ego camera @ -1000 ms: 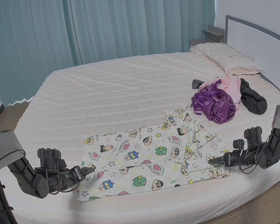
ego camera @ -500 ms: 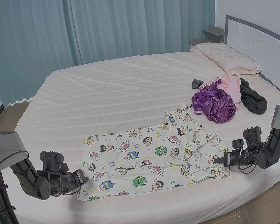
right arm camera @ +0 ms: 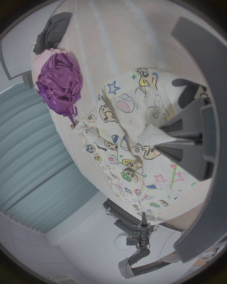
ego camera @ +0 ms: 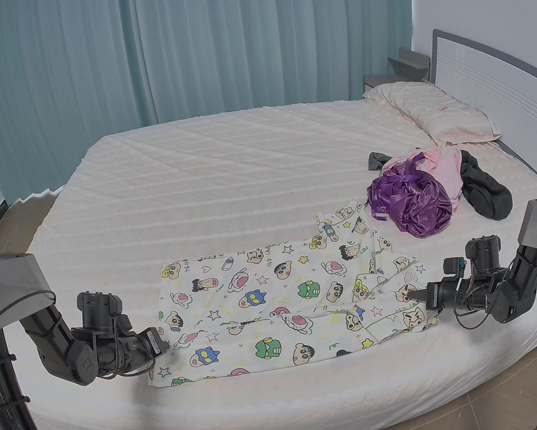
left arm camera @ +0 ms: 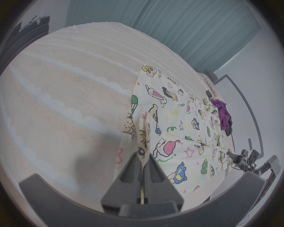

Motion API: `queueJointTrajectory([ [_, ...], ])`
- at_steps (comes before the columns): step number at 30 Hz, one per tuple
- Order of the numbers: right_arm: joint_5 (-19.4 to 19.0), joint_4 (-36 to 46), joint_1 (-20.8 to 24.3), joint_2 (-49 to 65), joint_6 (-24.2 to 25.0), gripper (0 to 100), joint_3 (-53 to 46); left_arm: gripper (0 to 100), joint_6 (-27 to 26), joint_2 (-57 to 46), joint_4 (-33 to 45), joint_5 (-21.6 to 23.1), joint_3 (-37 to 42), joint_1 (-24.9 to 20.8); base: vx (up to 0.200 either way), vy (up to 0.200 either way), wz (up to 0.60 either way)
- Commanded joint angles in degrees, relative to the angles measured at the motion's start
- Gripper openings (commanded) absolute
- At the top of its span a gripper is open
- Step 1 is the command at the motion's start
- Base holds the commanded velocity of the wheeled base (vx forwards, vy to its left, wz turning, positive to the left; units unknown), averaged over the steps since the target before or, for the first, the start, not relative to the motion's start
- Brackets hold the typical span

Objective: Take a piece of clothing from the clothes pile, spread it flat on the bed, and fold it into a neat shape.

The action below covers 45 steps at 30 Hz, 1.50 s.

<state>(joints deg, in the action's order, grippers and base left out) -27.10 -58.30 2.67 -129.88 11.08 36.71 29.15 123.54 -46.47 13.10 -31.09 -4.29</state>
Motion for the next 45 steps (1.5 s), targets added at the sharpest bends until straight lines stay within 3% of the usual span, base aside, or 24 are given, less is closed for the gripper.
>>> queueJointTrajectory([
  [1, 1.35, -0.06, 0.41, -1.78, -0.09, 0, 0.56, 0, 0.03, 0.21, 0.15, -0.01, -0.55, -0.02, 0.0, 0.0, 0.0],
  [5, 1.61, -0.24, 0.41, -2.22, -0.09, 0, 0.74, 0, 0.21, 0.21, 0.06, -0.1, -0.64, -0.02, 0.0, 0.0, 0.0],
  [6, 1.61, -0.24, 0.41, -2.22, -0.09, 100, 0.74, 100, 0.21, 0.21, 0.06, -0.01, -0.73, -0.02, 0.0, 0.0, 0.0],
  [12, 2.4, -0.42, -0.03, -1.61, 0.52, 100, 0.03, 100, 0.3, 0.12, 0.15, -0.1, -0.64, 0.07, 0.0, 0.0, 0.0],
  [20, 8.38, -1.65, -0.47, 3.32, 6.85, 100, -0.49, 100, 0.47, -1.02, 0.15, -0.1, -0.12, 0.86, 0.0, 0.0, 0.0],
  [26, 10.93, -0.94, 2.43, 9.2, 10.36, 100, -0.85, 100, 1.26, -1.99, 0.33, -0.01, -0.12, 1.39, 0.0, 0.0, 0.0],
  [32, 15.15, -0.94, 8.58, 8.5, 15.99, 100, -2.25, 100, 1.61, -2.6, 0.33, -0.01, 0.06, 1.57, 0.0, 0.0, 0.0],
  [40, 15.5, -1.29, 8.67, 1.56, 22.41, 100, -3.04, 100, 1.35, -3.31, -0.29, 0.17, 0.59, 1.57, 0.0, 0.0, 0.0],
  [45, 18.49, -3.4, 8.76, 2.79, 28.03, 100, -2.96, 100, 1.17, -3.74, -0.73, -0.01, 1.12, 1.57, 0.0, 0.0, 0.0],
])
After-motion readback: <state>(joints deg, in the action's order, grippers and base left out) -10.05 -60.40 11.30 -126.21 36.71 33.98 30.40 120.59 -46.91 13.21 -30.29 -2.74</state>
